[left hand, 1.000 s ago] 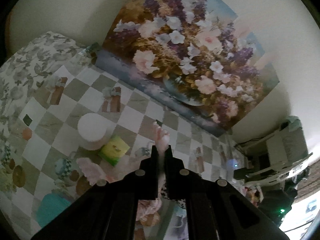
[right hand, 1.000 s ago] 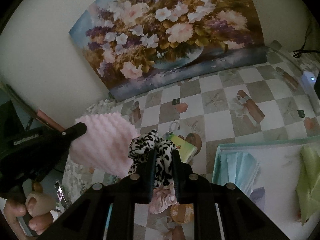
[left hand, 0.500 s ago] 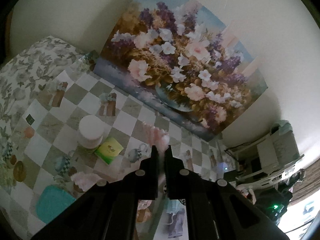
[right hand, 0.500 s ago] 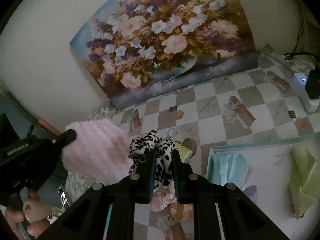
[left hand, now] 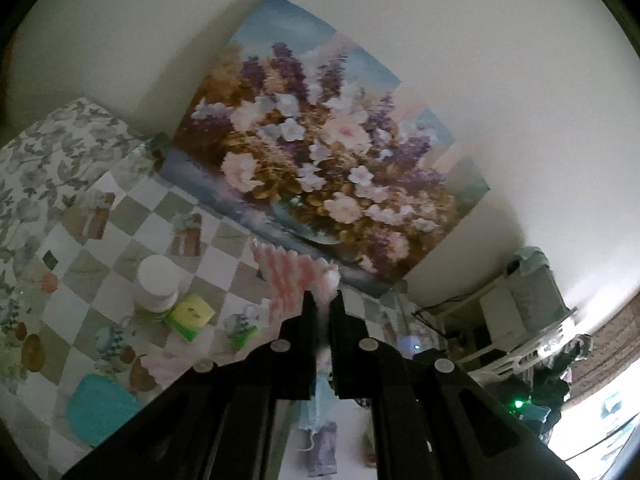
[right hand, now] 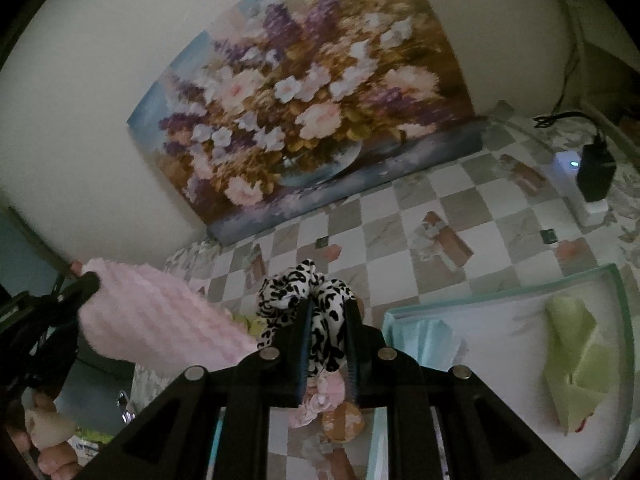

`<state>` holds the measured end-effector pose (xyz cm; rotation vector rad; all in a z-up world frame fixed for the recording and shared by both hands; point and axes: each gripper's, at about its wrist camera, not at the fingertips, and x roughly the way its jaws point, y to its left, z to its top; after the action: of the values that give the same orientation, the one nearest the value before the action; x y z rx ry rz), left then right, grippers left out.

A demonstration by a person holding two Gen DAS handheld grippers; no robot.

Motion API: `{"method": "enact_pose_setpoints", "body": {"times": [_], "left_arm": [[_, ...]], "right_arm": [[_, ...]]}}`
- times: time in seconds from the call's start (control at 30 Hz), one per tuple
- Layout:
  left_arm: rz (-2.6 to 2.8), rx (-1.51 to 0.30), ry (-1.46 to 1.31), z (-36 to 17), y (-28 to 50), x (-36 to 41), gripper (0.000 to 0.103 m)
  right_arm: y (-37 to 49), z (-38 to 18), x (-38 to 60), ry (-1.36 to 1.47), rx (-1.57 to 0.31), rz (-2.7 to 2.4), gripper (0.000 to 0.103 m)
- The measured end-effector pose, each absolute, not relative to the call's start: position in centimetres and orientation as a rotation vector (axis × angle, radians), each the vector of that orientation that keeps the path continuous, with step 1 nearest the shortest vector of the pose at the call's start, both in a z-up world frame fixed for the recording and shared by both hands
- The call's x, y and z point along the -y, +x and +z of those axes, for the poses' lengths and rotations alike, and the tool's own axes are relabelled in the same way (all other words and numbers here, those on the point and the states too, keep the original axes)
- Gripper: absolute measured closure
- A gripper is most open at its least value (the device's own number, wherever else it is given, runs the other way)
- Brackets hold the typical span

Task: Organize soft objects
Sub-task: 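Lift the pink towel and leopard scrunchie and carry both toward the white tray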

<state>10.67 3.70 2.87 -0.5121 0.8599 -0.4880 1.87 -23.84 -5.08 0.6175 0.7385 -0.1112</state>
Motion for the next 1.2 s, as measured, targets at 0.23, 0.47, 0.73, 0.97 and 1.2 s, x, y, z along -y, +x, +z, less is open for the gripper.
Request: {"method": "enact_pose_setpoints", "body": {"times": [0.23, 0.47, 0.73, 0.97, 1.2], "left_arm": [[-0.539, -0.828, -0.495, 4.2, 9.5, -2.2, 0.098], [-0.585, -0.816, -0.491, 5.0, 8.8, -1.0, 0.098], [-0.649, -0.810, -0.463, 5.8, 7.7, 1.7, 0.098], [-0.735, -0.821, -0.419, 6.2, 6.2, 5.6, 0.098], [-0.821, -0.838, -0.362, 6.2, 4.4, 10.1, 0.098]], "right_arm": [[0.1, -4.5, 26.6, 0.655, -0.705, -0.177, 0.086], [-2.2, -4.0, 30.1, 0.688, -0.671, -0.282, 0.086], [-5.6, -4.4, 34.8, 0.740, -0.646, -0.435, 0.086], [-8.3, -4.8, 37.8, 0.773, -0.633, -0.535, 0.086], [-9.4, -5.0, 39.0, 0.770, -0.634, -0.597, 0.086]]}}
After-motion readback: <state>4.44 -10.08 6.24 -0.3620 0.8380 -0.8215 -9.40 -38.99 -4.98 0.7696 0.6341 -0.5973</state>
